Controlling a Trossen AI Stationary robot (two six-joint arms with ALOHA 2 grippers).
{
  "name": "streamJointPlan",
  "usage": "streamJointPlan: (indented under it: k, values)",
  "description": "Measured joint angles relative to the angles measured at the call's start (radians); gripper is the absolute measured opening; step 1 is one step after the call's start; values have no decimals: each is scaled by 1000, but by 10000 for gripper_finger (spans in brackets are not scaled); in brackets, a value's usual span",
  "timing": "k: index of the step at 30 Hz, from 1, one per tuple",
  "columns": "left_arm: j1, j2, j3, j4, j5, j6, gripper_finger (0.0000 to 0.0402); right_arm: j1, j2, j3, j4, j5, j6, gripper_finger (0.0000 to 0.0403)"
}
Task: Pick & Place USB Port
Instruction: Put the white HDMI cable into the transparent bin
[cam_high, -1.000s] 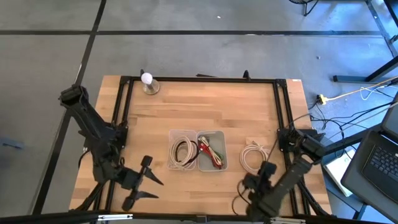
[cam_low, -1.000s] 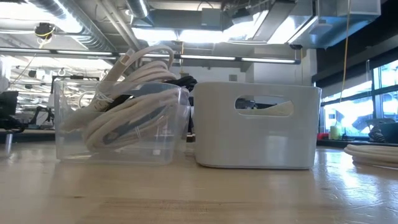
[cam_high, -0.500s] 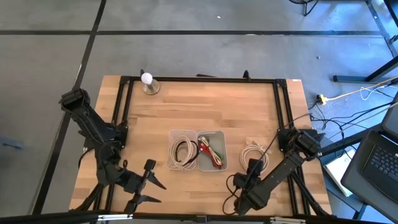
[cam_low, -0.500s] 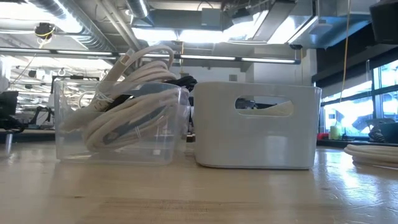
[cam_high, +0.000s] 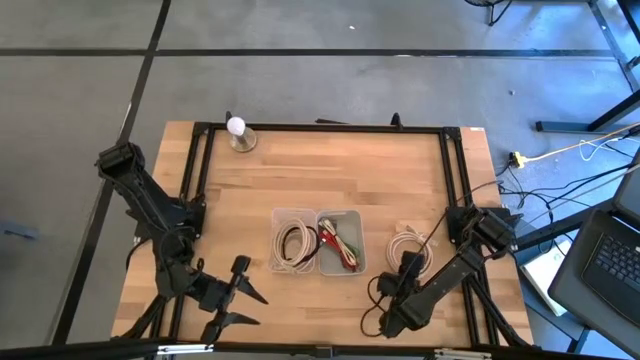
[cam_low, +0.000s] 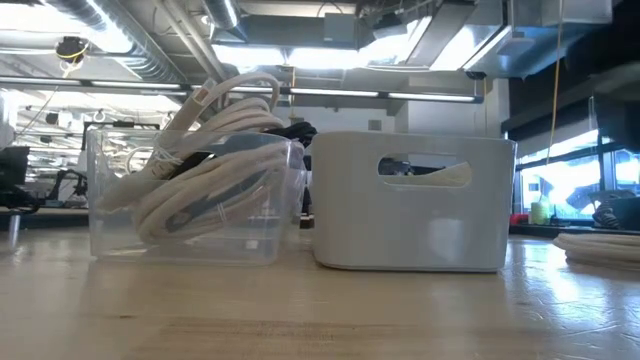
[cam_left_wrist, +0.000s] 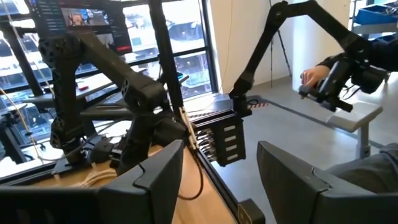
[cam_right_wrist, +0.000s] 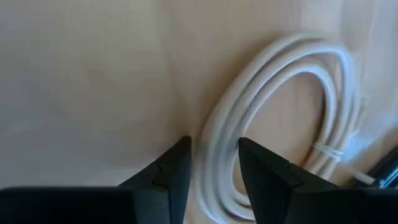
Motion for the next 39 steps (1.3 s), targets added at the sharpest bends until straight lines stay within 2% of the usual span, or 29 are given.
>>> streamJointPlan:
  k: [4, 8, 12, 16, 18, 21, 23, 25, 28, 31, 33, 39]
  values:
    - [0, 0, 0, 0, 0, 12, 194, 1, -16, -85, 65, -14, 18, 121]
    - [0, 0, 0, 1, 0, 12, 192, 16, -11, -87, 63, -7, 41, 33]
    - [0, 0, 0, 1, -2, 12, 191, 38, 10, 1, -36, 7, 103, 22]
    - [0, 0, 0, -3, -3, 11, 190, 75, 4, 139, -208, 34, 155, 20]
    - [0, 0, 0, -10, -3, 11, 189, 98, 4, 208, -302, 43, 204, 5]
    - [0, 0, 0, -18, -2, 9, 191, 133, -5, 284, -300, 66, 235, 1]
    - [4, 2, 0, -29, -3, 8, 191, 150, -6, 359, -305, 118, 279, 1]
    - [15, 13, 0, -32, -3, 9, 191, 167, -8, 428, -306, 221, 283, 1]
    - [42, 37, 0, -34, -3, -19, 189, 190, -7, 528, -298, 429, 228, 1]
    - [76, 52, 0, -32, -3, -41, 190, 207, -7, 625, -297, 566, 143, 0]
    - [96, 52, 0, -28, -2, -41, 191, 214, -7, 679, -292, 627, 81, 0]
    - [119, 52, 0, -29, 7, -57, 187, 235, -8, 793, -311, 722, -37, 0]
